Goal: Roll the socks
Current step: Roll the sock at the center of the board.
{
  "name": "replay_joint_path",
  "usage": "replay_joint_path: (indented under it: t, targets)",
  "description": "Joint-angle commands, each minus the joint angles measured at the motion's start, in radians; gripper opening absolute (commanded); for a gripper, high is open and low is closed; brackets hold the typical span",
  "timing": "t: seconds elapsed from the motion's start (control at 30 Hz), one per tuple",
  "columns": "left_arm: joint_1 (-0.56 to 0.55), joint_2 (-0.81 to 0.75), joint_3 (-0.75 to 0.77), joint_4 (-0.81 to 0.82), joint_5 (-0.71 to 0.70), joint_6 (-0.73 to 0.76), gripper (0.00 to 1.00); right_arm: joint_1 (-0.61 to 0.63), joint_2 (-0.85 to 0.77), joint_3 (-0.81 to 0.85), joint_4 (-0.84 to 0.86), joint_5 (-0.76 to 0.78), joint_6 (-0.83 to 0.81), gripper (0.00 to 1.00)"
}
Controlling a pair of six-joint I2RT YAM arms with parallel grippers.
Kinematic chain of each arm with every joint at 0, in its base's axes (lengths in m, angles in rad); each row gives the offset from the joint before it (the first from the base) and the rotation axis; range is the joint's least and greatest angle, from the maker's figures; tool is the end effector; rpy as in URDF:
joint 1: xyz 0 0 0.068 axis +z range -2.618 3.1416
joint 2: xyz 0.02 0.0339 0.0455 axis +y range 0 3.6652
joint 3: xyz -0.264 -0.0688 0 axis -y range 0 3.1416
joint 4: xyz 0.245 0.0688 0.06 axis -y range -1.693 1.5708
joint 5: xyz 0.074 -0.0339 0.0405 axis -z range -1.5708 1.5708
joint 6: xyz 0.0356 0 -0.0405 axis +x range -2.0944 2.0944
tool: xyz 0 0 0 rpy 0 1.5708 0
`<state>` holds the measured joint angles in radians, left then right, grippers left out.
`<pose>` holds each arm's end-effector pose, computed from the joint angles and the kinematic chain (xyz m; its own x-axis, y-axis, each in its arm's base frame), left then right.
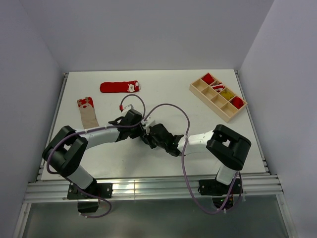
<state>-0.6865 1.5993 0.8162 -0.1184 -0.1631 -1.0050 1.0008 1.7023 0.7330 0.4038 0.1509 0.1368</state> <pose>0.2444 -0.1928 0.1615 -0.7874 -0.4317 -0.4401 -0.2186 0.8630 -0.4555 0.1852 0.2791 0.1487 -0.3906 -0.3596 -0.8474 -0.7173 0.6959 0.0353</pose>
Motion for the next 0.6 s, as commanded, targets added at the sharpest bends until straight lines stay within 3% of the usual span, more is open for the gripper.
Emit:
replay_joint_path:
  t: [0.0,0.03,0.17,0.57]
  targets:
    - [-0.018,-0.059,-0.04,0.0,-0.001,0.02,0.41,-0.042,-0.001,-0.014,-0.051,-0.131,0.063,0.0]
    - [-0.018,-0.084,-0.046,0.012,-0.01,0.014,0.49,-0.071,-0.001,-0.015,-0.056,-0.146,0.075,0.0]
    - [-0.015,-0.143,-0.089,0.06,-0.039,-0.003,0.64,-0.154,0.0,-0.009,-0.077,-0.335,0.145,0.0]
    - [0.005,-0.219,-0.218,0.214,-0.072,-0.063,0.67,-0.327,0.135,0.051,-0.06,-0.774,0.314,0.0]
